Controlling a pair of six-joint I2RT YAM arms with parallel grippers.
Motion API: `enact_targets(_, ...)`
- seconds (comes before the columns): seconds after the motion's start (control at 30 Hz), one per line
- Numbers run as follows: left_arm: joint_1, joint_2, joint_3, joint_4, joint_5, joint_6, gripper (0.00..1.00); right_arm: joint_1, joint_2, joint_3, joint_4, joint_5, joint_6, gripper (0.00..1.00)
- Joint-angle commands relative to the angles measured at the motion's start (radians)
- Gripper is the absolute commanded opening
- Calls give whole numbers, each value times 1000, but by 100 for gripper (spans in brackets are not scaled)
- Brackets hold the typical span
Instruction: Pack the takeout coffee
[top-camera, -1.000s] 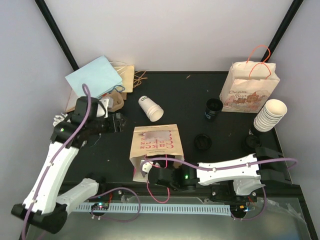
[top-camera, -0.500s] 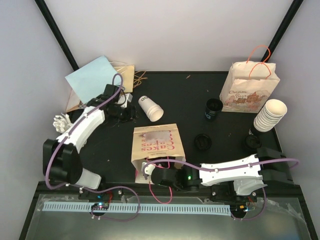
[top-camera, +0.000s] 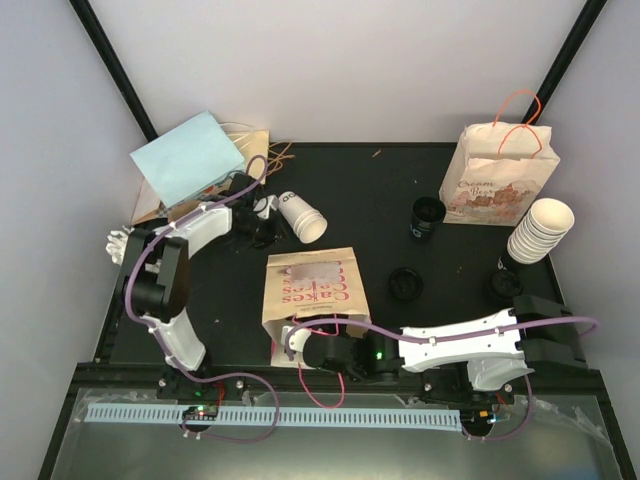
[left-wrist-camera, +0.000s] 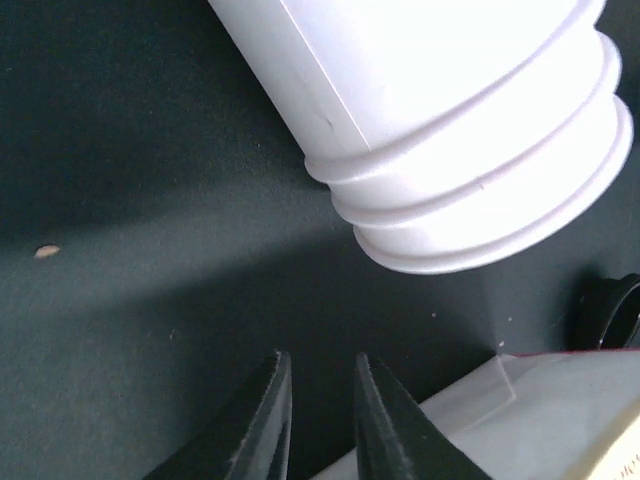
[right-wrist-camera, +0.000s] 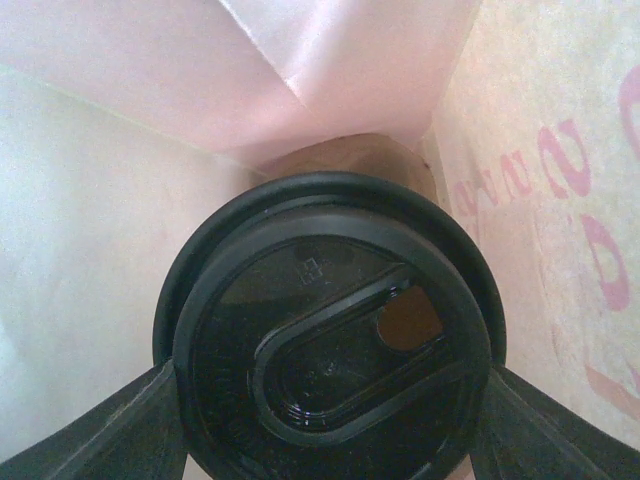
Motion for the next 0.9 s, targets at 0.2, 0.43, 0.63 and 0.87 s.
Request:
enact_targets(0.2, -19, 134, 70, 97, 55, 9, 7, -12, -12, -10, 73, -24, -19, 51)
enact_targets(0.43, -33, 187, 77, 109, 102, 25, 4, -16, 12, -6, 88, -30, -40, 51)
enact_targets(0.63, -43, 215, 89, 106, 139, 41, 4, -20, 27, 6, 93, -40, -51, 51)
enact_targets(0.87, -52, 218, 86, 97, 168, 55, 4, -31, 52, 14, 104, -38, -76, 51)
